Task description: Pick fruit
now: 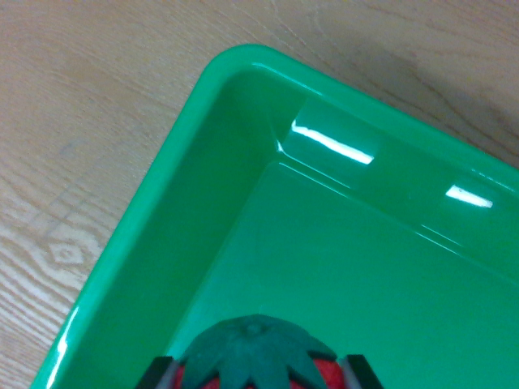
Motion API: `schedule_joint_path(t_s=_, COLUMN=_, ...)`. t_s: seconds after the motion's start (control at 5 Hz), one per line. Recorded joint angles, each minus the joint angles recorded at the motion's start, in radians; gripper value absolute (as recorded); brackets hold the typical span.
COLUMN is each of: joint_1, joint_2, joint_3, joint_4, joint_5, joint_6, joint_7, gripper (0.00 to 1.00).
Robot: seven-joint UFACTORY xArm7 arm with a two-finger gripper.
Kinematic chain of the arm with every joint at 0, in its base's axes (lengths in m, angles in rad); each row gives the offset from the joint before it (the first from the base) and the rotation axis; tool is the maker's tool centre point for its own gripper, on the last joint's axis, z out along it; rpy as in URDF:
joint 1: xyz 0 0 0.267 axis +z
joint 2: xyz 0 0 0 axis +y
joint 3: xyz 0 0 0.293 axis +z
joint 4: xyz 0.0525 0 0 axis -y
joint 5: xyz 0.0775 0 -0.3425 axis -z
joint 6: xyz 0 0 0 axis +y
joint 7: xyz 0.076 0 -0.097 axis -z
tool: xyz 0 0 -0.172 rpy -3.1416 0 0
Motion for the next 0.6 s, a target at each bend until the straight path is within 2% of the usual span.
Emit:
schedule_joint_path(t_s=0.2, joint_1=0.0, joint_2=0.0, joint_3=0.0, joint_4=0.0, joint_5=0.0, joint_6=0.0, joint_7=0.0, gripper=1.0)
schedule_joint_path(t_s=0.4, joint_1=-0.0017, joint_2=-0.019, joint_3=0.001, joint_4=0.022, joint_5=0.0031, joint_6=0.04, joint_7=0.0, gripper=1.0)
schedule_joint_path(t_s=0.6, joint_1=-0.0017, joint_2=-0.019, joint_3=0.001, joint_4=0.022, joint_5=0.0031, joint_6=0.04, joint_7=0.0, gripper=1.0)
